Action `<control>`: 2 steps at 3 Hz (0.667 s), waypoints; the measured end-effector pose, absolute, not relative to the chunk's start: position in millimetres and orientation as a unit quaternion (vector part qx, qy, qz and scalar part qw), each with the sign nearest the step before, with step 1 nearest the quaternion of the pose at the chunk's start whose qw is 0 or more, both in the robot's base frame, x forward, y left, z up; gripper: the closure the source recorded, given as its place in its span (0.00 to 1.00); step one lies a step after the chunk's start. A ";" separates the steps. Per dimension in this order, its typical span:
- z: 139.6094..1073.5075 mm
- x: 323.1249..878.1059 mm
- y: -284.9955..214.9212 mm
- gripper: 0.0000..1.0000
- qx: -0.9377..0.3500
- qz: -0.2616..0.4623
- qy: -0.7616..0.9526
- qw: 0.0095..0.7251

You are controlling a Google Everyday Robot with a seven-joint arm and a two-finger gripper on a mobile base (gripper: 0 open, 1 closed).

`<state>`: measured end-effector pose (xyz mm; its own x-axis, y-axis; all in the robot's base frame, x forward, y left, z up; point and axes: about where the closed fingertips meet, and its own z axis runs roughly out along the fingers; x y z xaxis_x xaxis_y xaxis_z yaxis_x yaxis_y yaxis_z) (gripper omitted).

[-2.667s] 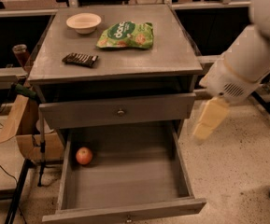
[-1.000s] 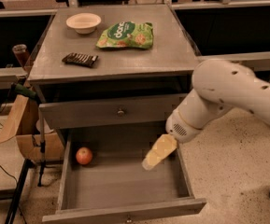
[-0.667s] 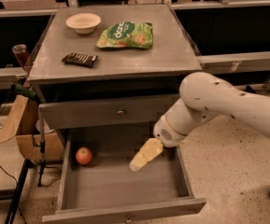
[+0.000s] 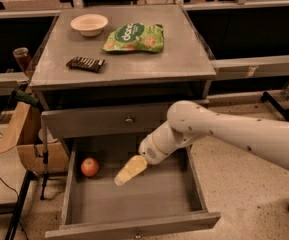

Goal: Pick apple from middle drawer and place on counter

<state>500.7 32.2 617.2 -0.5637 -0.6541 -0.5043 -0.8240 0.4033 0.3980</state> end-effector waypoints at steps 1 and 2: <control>591.7 510.2 65.6 0.00 -0.438 0.331 0.823 0.147; 573.6 519.1 97.5 0.00 -0.421 0.340 0.828 0.144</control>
Offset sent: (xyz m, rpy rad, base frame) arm 0.0326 0.1090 -0.0656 0.0734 0.0624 -0.0962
